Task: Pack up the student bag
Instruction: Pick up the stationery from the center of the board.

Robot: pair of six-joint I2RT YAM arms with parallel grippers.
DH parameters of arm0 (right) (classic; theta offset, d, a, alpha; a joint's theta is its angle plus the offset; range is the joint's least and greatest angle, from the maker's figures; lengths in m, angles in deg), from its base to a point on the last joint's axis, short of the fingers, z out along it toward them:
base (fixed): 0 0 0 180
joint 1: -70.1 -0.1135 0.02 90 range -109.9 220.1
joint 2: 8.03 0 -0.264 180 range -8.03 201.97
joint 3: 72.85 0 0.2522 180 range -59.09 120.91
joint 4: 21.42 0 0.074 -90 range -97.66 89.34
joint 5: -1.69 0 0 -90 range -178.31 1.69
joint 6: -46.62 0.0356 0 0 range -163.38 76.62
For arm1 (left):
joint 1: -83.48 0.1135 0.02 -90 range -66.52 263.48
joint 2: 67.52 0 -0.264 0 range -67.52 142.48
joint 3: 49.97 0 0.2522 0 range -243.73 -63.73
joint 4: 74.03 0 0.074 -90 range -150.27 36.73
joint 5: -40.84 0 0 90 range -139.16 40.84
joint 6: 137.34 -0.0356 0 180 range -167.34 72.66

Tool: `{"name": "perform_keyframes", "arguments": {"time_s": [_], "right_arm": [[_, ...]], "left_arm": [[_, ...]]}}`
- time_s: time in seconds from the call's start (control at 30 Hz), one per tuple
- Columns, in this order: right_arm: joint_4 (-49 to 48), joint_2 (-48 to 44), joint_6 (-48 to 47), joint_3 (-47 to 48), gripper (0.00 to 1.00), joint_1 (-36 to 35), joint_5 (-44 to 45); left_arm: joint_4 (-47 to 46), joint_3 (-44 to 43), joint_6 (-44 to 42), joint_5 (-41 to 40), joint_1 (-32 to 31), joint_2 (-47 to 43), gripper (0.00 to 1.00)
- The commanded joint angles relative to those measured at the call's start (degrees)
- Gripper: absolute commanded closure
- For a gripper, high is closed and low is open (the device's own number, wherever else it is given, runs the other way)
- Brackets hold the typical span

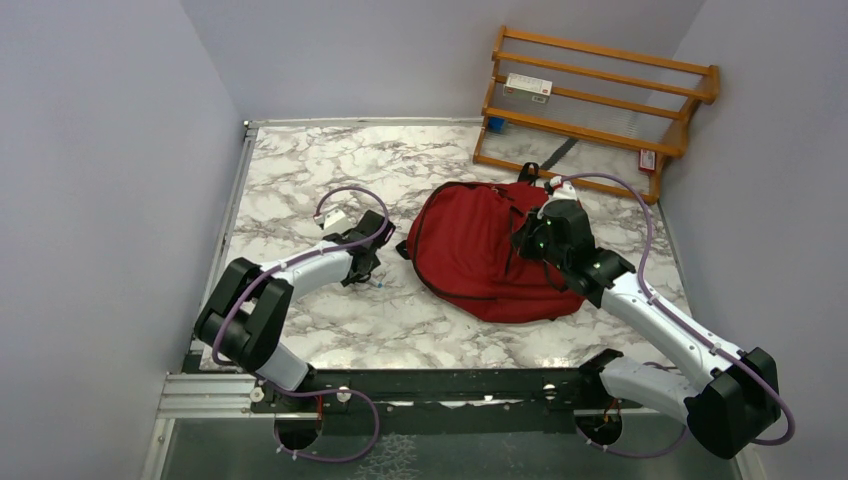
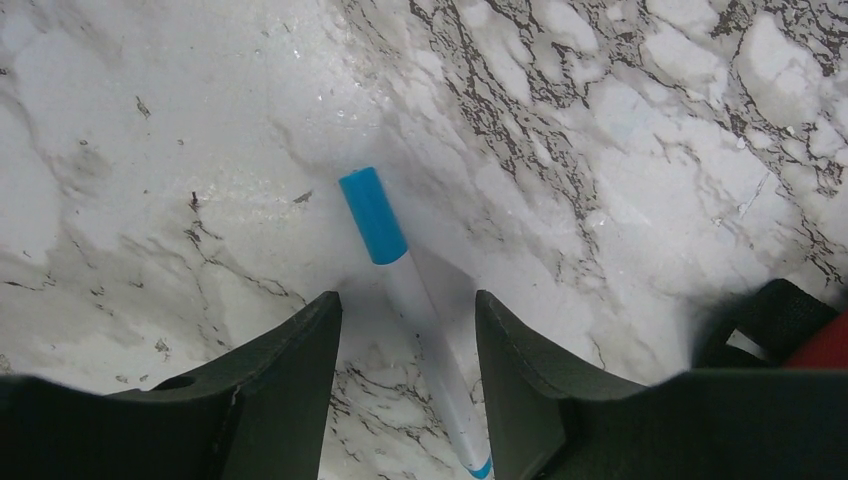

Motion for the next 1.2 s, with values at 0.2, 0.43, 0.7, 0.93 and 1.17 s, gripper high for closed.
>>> {"name": "perform_keyframes", "arguments": {"time_s": [0.2,0.43,0.7,0.93,1.17], "right_arm": [[-1.54,-0.22,-0.1,-0.51,1.0,-0.52,1.05],[-1.15,-0.41,-0.25,-0.51,1.0,-0.48,1.46],[-1.16,-0.4,-0.25,-0.55,0.99,-0.54,1.34],[-1.13,-0.43,-0.16,-0.46,1.0,-0.47,1.18],[-1.64,0.04,-0.01,-0.11,1.0,-0.49,0.52]], "left_arm": [[-0.42,-0.23,1.54,1.31,0.34,2.46,0.57],[-1.53,0.6,1.93,1.75,0.34,2.87,0.73],[-4.16,0.59,0.43,3.28,0.74,0.79,0.86],[-8.62,-3.3,-10.36,7.31,1.39,-3.49,0.93],[-18.07,-9.02,-23.6,20.18,1.39,-7.73,1.0]]}}
